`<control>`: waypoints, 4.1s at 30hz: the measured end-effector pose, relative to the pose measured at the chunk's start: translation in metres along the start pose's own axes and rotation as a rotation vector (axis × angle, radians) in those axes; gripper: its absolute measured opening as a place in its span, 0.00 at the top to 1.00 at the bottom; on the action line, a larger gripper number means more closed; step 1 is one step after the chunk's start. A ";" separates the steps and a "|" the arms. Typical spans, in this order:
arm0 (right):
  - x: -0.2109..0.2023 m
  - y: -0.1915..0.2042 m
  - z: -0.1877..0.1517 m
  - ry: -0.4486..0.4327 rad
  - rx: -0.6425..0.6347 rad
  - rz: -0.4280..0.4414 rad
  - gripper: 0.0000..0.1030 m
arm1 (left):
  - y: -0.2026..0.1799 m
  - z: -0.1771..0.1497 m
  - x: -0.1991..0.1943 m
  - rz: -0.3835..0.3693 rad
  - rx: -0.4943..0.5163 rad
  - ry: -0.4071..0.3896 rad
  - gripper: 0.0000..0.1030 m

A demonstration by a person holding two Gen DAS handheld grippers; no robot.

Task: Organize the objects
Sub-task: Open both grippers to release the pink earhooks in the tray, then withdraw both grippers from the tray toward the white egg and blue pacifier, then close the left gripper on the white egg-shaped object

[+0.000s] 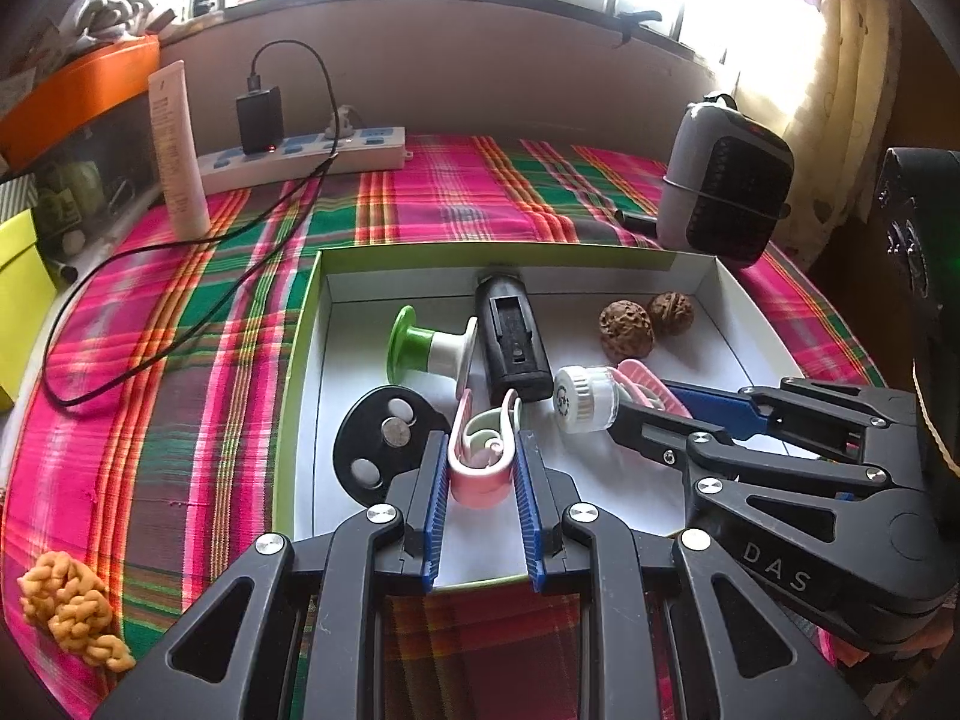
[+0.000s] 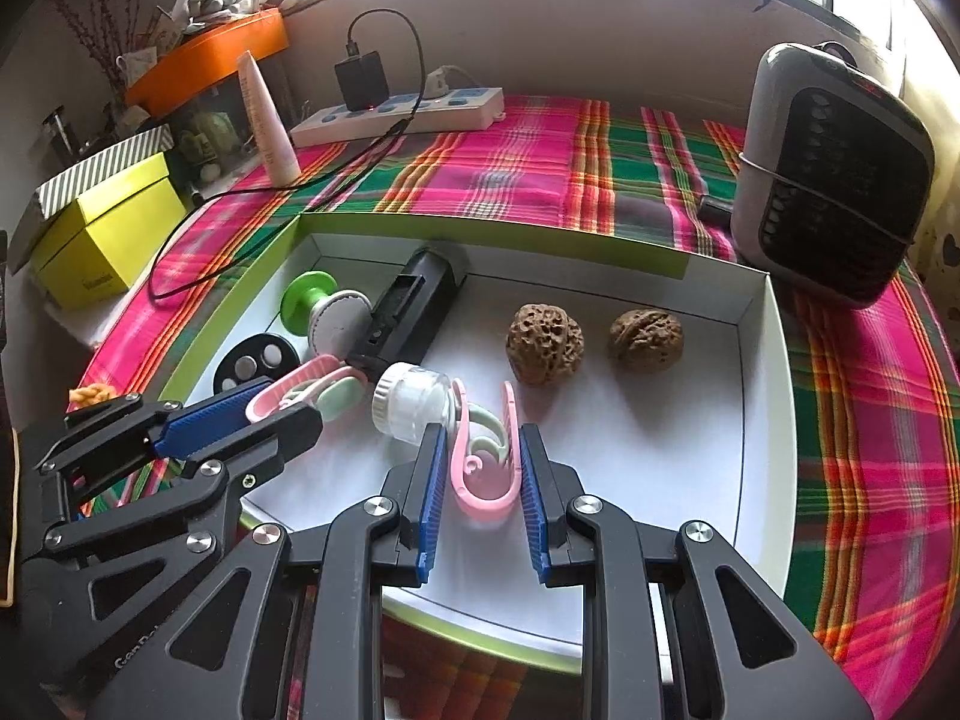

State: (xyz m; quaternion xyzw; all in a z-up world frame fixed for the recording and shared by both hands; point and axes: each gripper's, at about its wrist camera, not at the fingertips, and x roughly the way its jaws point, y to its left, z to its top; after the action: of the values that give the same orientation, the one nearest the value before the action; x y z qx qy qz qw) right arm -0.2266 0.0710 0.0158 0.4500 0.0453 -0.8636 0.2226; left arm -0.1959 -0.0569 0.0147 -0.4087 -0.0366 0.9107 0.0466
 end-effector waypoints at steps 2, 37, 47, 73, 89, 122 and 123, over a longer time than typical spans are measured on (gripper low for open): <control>0.000 0.000 0.000 -0.002 -0.001 0.001 0.76 | 0.000 0.000 0.000 -0.001 0.000 0.000 0.81; -0.007 0.000 -0.001 -0.017 -0.004 -0.027 0.65 | 0.001 -0.002 -0.002 0.017 0.004 0.003 0.66; -0.013 0.000 -0.003 -0.026 0.003 -0.034 0.65 | 0.003 -0.005 -0.007 0.025 -0.003 0.005 0.63; -0.058 0.008 -0.028 -0.115 0.040 -0.043 0.65 | -0.006 -0.025 -0.055 0.040 -0.019 -0.048 0.60; -0.090 -0.009 -0.073 -0.156 0.070 -0.088 0.64 | -0.020 -0.054 -0.073 -0.037 -0.019 -0.046 0.60; -0.093 -0.046 -0.109 -0.113 0.139 -0.121 0.55 | -0.069 -0.061 -0.039 -0.144 0.057 0.068 0.58; -0.093 -0.046 -0.108 -0.112 0.138 -0.120 0.55 | -0.069 -0.060 -0.037 -0.138 0.056 0.071 0.58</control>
State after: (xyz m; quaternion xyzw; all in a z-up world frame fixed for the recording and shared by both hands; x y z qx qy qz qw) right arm -0.1183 0.1745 0.0201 0.4120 0.0001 -0.9002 0.1411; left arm -0.1225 0.0094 0.0094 -0.4356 -0.0377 0.8911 0.1217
